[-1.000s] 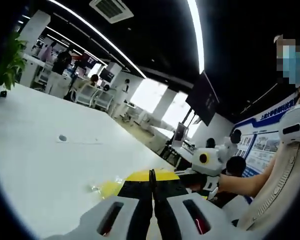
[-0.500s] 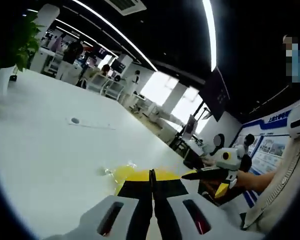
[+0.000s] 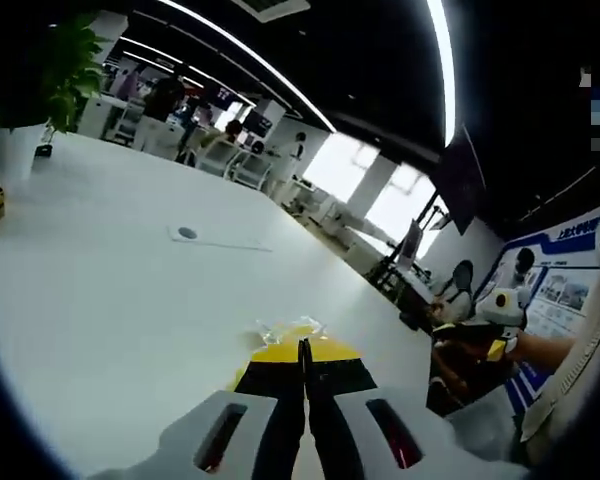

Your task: Compare the silicone blocks by pressing each to a similar depth, holding the contact briefly, and releasing to observe deformation and rebound differences across the visible hardness samples.

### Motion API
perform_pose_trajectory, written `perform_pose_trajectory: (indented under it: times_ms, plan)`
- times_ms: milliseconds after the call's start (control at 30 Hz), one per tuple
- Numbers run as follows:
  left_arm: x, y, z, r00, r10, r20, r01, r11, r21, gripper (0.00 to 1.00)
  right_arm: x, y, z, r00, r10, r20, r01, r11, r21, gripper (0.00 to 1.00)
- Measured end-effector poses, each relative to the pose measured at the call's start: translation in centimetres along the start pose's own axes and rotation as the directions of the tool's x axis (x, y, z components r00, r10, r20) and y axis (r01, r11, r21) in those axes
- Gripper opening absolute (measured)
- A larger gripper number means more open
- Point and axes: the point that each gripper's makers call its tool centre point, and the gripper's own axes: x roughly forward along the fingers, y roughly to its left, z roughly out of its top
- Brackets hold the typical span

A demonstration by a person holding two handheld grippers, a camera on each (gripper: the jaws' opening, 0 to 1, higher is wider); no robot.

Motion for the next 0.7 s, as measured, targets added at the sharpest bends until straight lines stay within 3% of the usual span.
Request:
perform_pose_trajectory:
  times_ms: [67, 167, 467, 700]
  plan:
    - [0.4, 1.0, 0.6, 1.0, 0.0, 0.014, 0.001, 0.998, -0.055, 0.0, -0.3, -0.4, -0.4, 1.0, -0.015, -0.006, 0.015, 1.0, 0.017, 0.72]
    - [0.8, 3.3, 0.8, 1.0, 0.03, -0.005, -0.03, 0.999, -0.022, 0.0, -0.4, -0.8, -1.4, 0.999, -0.025, -0.042, 0.027, 0.999, 0.035, 0.71]
    - [1.6, 9.9, 0.3, 0.99, 0.119, -0.072, -0.119, 0.993, 0.01, 0.0, 0.2, -1.1, -2.0, 0.997, -0.036, -0.061, 0.04, 0.997, 0.068, 0.69]
    - [2.8, 13.4, -0.9, 0.978, 0.163, -0.131, -0.161, 0.987, 0.022, 0.0, 0.6, -1.3, -2.3, 0.996, -0.044, -0.074, 0.05, 0.995, 0.087, 0.69]
